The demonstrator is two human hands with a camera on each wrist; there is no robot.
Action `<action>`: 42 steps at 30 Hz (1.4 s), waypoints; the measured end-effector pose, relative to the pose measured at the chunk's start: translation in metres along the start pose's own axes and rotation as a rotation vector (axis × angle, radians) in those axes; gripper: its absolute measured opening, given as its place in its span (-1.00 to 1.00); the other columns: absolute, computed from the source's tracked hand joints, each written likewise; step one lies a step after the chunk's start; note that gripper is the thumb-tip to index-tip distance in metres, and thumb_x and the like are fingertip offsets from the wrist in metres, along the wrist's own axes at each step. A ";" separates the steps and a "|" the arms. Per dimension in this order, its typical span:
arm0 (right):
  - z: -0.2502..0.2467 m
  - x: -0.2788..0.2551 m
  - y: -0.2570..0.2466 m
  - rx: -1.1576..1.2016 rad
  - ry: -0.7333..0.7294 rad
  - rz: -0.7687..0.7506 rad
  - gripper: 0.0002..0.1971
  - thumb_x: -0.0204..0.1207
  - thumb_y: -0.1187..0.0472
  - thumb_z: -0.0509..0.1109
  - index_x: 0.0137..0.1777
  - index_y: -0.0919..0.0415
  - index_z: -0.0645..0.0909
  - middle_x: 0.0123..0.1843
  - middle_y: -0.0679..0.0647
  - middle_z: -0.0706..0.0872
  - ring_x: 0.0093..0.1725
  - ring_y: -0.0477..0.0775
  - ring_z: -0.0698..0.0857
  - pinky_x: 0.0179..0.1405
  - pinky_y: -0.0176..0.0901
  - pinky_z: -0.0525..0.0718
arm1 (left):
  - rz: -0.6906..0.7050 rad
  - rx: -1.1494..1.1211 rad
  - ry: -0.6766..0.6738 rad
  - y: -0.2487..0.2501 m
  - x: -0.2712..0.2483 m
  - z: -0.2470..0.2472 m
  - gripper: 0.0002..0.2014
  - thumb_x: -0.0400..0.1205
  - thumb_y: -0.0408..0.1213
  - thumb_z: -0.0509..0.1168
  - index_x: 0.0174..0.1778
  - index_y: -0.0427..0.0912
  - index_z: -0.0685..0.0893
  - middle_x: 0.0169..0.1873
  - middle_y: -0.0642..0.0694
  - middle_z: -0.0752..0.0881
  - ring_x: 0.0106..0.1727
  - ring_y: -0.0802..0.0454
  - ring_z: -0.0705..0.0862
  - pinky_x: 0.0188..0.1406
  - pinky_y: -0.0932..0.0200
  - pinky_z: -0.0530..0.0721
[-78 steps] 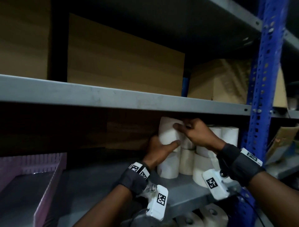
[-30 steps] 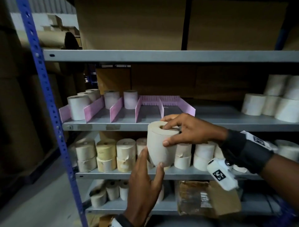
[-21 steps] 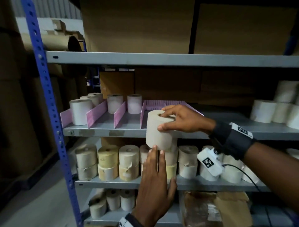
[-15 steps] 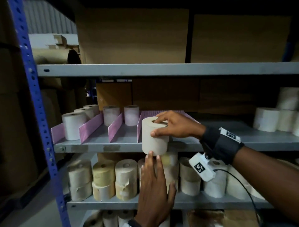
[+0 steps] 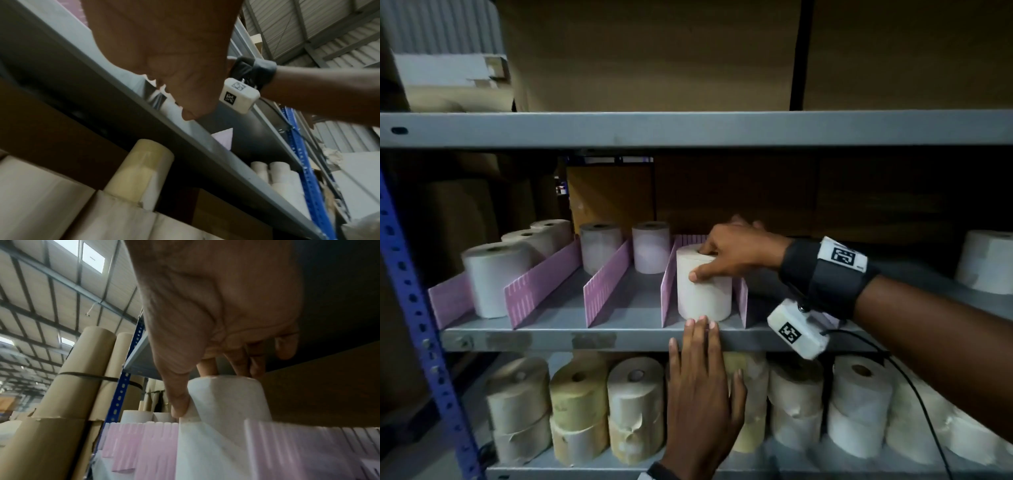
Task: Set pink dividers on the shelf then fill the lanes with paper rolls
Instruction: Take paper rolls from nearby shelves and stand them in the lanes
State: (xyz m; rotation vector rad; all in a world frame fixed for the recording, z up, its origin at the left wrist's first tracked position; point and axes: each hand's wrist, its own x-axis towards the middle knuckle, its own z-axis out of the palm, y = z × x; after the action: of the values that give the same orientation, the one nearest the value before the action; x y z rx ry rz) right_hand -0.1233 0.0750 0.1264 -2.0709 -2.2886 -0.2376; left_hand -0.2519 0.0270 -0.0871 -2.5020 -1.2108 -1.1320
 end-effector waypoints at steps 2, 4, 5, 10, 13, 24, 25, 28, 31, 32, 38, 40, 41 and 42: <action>-0.001 0.018 0.004 0.023 -0.050 0.001 -0.49 0.51 -0.31 0.37 0.12 0.13 0.76 -0.12 -0.01 0.70 -0.02 0.10 0.63 -0.18 -0.11 0.47 | 0.019 0.010 0.031 -0.004 0.005 0.009 -0.32 0.63 -0.03 0.17 0.61 -0.38 0.53 0.59 -0.34 0.53 0.67 -0.32 0.44 0.59 -0.27 0.28; 0.000 0.036 0.009 -0.002 -0.091 -0.004 -0.48 0.55 -0.25 0.37 0.18 0.22 0.72 0.01 0.06 0.74 -0.02 0.12 0.68 -0.15 -0.13 0.60 | 0.026 0.005 0.083 -0.006 0.006 0.016 -0.36 0.60 -0.08 0.21 0.57 -0.38 0.58 0.54 -0.33 0.58 0.63 -0.32 0.50 0.58 -0.27 0.33; 0.000 0.043 0.012 -0.014 -0.098 0.003 -0.45 0.56 -0.24 0.37 0.29 0.22 0.68 0.17 0.10 0.73 0.09 0.14 0.68 0.02 -0.08 0.66 | 0.026 0.002 0.108 -0.007 0.006 0.018 -0.37 0.59 -0.09 0.23 0.55 -0.37 0.60 0.53 -0.32 0.60 0.62 -0.32 0.51 0.57 -0.27 0.36; 0.000 0.079 0.030 0.032 -0.155 0.036 -0.56 0.54 -0.08 0.48 0.10 0.34 0.69 -0.07 0.10 0.69 -0.14 0.08 0.66 -0.29 -0.38 0.64 | 0.019 -0.014 0.173 -0.006 0.005 0.020 -0.39 0.57 -0.13 0.25 0.53 -0.36 0.63 0.50 -0.29 0.63 0.60 -0.30 0.54 0.54 -0.25 0.42; 0.002 0.095 0.036 -0.024 -0.127 0.011 -0.62 0.55 -0.10 0.46 -0.09 0.29 0.68 -0.36 0.01 0.55 -0.40 0.02 0.50 -0.65 -0.41 0.37 | 0.021 -0.006 0.179 -0.006 0.005 0.020 -0.40 0.57 -0.13 0.26 0.52 -0.35 0.64 0.50 -0.28 0.63 0.60 -0.29 0.55 0.53 -0.26 0.46; 0.020 0.128 0.066 0.153 -0.098 0.008 -0.33 0.54 -0.05 0.48 0.60 0.15 0.41 0.57 0.13 0.51 0.52 0.19 0.47 0.54 -0.07 0.37 | -0.012 -0.035 0.146 0.000 0.008 0.015 -0.35 0.51 -0.05 0.28 0.45 -0.41 0.67 0.45 -0.30 0.66 0.55 -0.34 0.59 0.45 -0.22 0.52; 0.022 0.131 0.068 0.161 -0.095 0.013 -0.31 0.54 -0.04 0.48 0.62 0.15 0.37 0.60 0.13 0.46 0.56 0.20 0.43 0.57 -0.04 0.34 | -0.007 -0.032 0.143 -0.001 0.008 0.015 -0.35 0.51 -0.05 0.27 0.44 -0.41 0.68 0.45 -0.30 0.67 0.54 -0.34 0.60 0.44 -0.22 0.53; 0.026 0.140 0.073 0.222 -0.123 0.049 -0.27 0.55 0.02 0.48 0.66 0.17 0.30 0.65 0.15 0.38 0.63 0.23 0.34 0.63 0.10 0.27 | 0.012 -0.019 0.146 -0.003 0.009 0.016 -0.38 0.51 -0.08 0.28 0.42 -0.39 0.70 0.43 -0.29 0.69 0.53 -0.33 0.61 0.41 -0.22 0.57; 0.029 0.147 0.077 0.313 -0.154 0.051 -0.30 0.56 0.11 0.49 0.65 0.22 0.31 0.63 0.18 0.41 0.60 0.24 0.38 0.61 0.14 0.32 | 0.012 -0.026 0.163 -0.005 0.010 0.018 -0.39 0.51 -0.10 0.28 0.41 -0.40 0.71 0.43 -0.29 0.69 0.53 -0.33 0.61 0.38 -0.25 0.67; 0.030 0.148 0.078 0.342 -0.154 0.046 -0.29 0.55 0.13 0.50 0.66 0.21 0.30 0.63 0.18 0.41 0.60 0.23 0.38 0.61 0.13 0.32 | 0.010 -0.032 0.169 -0.005 0.009 0.019 -0.40 0.51 -0.11 0.29 0.41 -0.40 0.71 0.43 -0.29 0.69 0.53 -0.33 0.60 0.35 -0.27 0.71; 0.028 0.141 0.078 0.303 -0.129 0.040 -0.28 0.56 0.04 0.49 0.67 0.14 0.29 0.66 0.12 0.38 0.62 0.19 0.35 0.64 -0.01 0.25 | 0.015 -0.076 0.172 -0.008 0.011 0.025 -0.40 0.53 -0.16 0.32 0.46 -0.41 0.66 0.45 -0.31 0.65 0.58 -0.34 0.55 0.45 -0.25 0.64; 0.024 0.133 0.074 0.263 -0.130 0.034 -0.30 0.60 0.02 0.44 0.67 0.13 0.27 0.67 0.10 0.35 0.63 0.17 0.34 0.63 -0.07 0.23 | 0.021 -0.086 0.158 -0.008 0.009 0.023 -0.40 0.55 -0.15 0.30 0.48 -0.41 0.64 0.47 -0.32 0.64 0.59 -0.33 0.53 0.52 -0.20 0.56; 0.021 0.128 0.072 0.270 -0.127 0.028 -0.32 0.61 0.01 0.42 0.67 0.13 0.28 0.67 0.10 0.35 0.63 0.16 0.33 0.65 -0.03 0.22 | 0.024 -0.090 0.145 -0.008 0.008 0.021 -0.39 0.55 -0.15 0.30 0.50 -0.41 0.63 0.48 -0.32 0.62 0.61 -0.33 0.52 0.55 -0.18 0.53; 0.018 0.123 0.069 0.283 -0.122 0.022 -0.36 0.62 0.01 0.41 0.65 0.14 0.33 0.65 0.09 0.39 0.62 0.15 0.36 0.64 -0.01 0.25 | 0.028 -0.092 0.128 -0.009 0.008 0.020 -0.37 0.54 -0.15 0.30 0.51 -0.41 0.61 0.49 -0.32 0.61 0.62 -0.32 0.50 0.56 -0.18 0.51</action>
State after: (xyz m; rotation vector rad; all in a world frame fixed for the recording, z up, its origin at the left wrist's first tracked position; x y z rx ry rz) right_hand -0.0660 0.2049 0.1310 -2.0133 -2.2077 0.2082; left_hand -0.2439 0.0463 -0.0979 -2.4590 -1.1117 -1.3480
